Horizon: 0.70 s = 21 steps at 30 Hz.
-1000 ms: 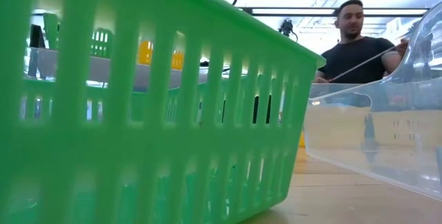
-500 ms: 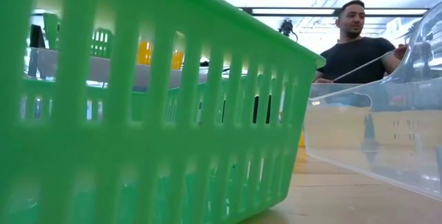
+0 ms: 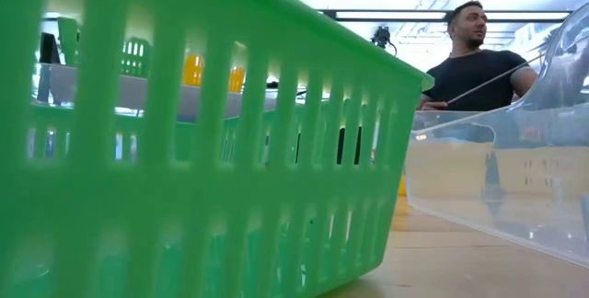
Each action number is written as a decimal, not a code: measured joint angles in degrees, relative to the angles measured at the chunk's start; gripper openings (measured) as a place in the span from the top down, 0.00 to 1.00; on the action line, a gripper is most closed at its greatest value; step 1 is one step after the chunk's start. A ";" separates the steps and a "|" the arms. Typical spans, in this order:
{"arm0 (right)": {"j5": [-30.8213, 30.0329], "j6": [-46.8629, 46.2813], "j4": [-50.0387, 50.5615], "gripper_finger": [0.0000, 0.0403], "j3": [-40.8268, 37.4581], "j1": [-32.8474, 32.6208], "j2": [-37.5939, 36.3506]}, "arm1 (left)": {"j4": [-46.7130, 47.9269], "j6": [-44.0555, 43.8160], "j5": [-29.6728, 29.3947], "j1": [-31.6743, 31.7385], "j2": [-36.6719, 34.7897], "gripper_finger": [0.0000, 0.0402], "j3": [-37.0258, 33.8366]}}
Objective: Stack baskets on shelf by color
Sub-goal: Put the bottom left transparent bin on the shelf
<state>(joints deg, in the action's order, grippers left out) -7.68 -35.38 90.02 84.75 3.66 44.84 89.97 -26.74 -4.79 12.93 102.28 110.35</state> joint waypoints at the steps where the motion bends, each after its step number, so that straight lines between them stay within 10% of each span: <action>1: 0.00 0.01 0.00 0.35 0.00 0.00 0.00 | 0.05 -0.42 0.45 0.07 -0.39 0.91 0.40; 9: -0.07 0.58 -0.68 0.35 0.00 0.00 0.39 | -0.10 -2.74 1.89 -2.38 -3.41 0.90 6.44; 21: 4.40 -5.10 -2.16 0.35 0.00 -0.02 3.95 | 0.04 16.85 2.09 -21.74 -3.40 0.89 9.15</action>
<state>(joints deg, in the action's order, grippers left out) -3.29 -40.49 87.86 84.75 3.64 48.79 90.01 -9.89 -2.70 -8.81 98.88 119.50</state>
